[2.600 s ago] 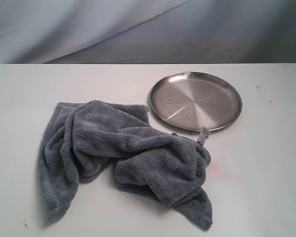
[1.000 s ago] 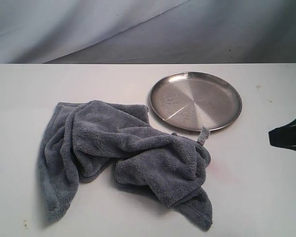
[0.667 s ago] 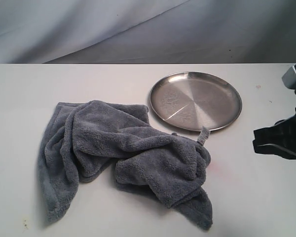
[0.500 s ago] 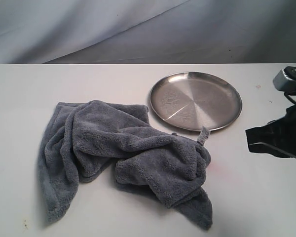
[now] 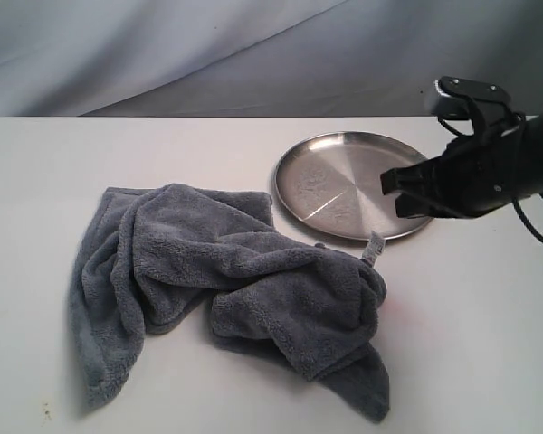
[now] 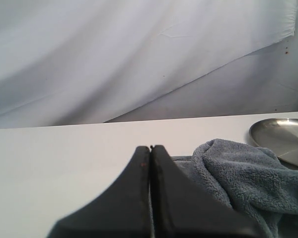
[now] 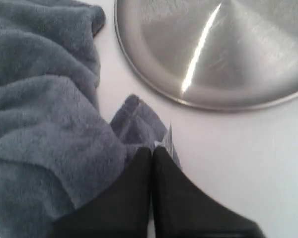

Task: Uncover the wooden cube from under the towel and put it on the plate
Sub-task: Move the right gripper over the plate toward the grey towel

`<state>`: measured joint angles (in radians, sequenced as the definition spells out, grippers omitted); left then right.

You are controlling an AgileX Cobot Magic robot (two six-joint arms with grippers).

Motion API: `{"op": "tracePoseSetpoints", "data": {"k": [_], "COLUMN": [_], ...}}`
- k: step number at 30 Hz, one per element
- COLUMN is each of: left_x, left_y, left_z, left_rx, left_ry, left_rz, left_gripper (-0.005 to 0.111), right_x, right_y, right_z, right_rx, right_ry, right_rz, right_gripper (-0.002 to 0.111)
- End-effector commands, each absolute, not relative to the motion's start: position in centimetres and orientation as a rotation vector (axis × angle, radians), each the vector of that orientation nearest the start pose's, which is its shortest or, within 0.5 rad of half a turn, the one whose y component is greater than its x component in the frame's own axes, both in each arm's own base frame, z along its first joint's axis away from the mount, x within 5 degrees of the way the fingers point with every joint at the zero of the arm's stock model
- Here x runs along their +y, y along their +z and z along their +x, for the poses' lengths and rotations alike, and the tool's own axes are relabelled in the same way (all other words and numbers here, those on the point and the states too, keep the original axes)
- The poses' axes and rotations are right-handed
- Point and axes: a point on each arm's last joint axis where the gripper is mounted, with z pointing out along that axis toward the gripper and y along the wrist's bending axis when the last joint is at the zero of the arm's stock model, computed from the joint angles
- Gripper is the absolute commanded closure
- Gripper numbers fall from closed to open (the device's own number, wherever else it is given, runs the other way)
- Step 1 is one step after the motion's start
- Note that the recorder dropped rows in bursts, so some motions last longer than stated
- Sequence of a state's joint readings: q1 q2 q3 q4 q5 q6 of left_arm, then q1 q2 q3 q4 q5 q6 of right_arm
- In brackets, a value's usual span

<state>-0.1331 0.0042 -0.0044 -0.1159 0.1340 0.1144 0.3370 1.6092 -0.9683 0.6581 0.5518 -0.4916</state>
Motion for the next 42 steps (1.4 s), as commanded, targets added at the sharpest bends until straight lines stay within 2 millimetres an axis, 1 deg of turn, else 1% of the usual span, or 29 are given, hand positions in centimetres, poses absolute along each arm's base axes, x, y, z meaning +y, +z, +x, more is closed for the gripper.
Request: {"op": "tracePoseSetpoints", "data": {"k": [1, 7, 11, 16, 20, 23, 26, 29, 32, 35, 38, 42], "left_x": [-0.9, -0.9, -0.9, -0.9, -0.9, -0.9, -0.9, -0.9, -0.9, -0.9, -0.9, -0.9], "left_y": [20.1, 20.1, 20.1, 20.1, 20.1, 20.1, 20.1, 20.1, 20.1, 20.1, 20.1, 20.1], "left_z": [5.6, 5.6, 5.6, 5.6, 5.6, 5.6, 5.6, 5.6, 5.6, 5.6, 5.6, 5.6], "left_rx": [1.612, 1.612, 1.612, 1.612, 1.612, 1.612, 1.612, 1.612, 1.612, 1.612, 1.612, 1.612], "left_ry": [-0.123, -0.123, -0.123, -0.123, -0.123, -0.123, -0.123, -0.123, -0.123, -0.123, -0.123, -0.123], "left_rz": [0.12, 0.12, 0.12, 0.12, 0.12, 0.12, 0.12, 0.12, 0.12, 0.12, 0.12, 0.12], "left_gripper": [0.107, 0.107, 0.107, 0.107, 0.107, 0.107, 0.107, 0.107, 0.107, 0.107, 0.107, 0.107], "right_x": [14.5, 16.1, 18.3, 23.1, 27.0, 29.9, 32.5, 35.0, 36.6, 37.7, 38.6, 39.5], "right_y": [22.0, 22.2, 22.5, 23.0, 23.7, 23.9, 24.5, 25.0, 25.1, 24.9, 24.6, 24.4], "right_z": [32.3, 36.2, 38.0, 39.4, 39.5, 39.0, 38.0, 36.2, 34.3, 32.3, 30.5, 28.0], "right_rx": [2.543, 2.537, 2.519, 2.486, 2.473, 2.47, 2.459, 2.458, 2.465, 2.488, 2.52, 2.536], "right_ry": [0.603, 0.653, 0.688, 0.726, 0.709, 0.708, 0.713, 0.709, 0.675, 0.658, 0.622, 0.511], "right_rz": [-0.389, -0.324, -0.33, -0.413, -0.502, -0.59, -0.69, -0.801, -0.909, -1.005, -1.106, -1.256], "right_gripper": [0.108, 0.108, 0.108, 0.108, 0.108, 0.108, 0.108, 0.108, 0.108, 0.108, 0.108, 0.108]}}
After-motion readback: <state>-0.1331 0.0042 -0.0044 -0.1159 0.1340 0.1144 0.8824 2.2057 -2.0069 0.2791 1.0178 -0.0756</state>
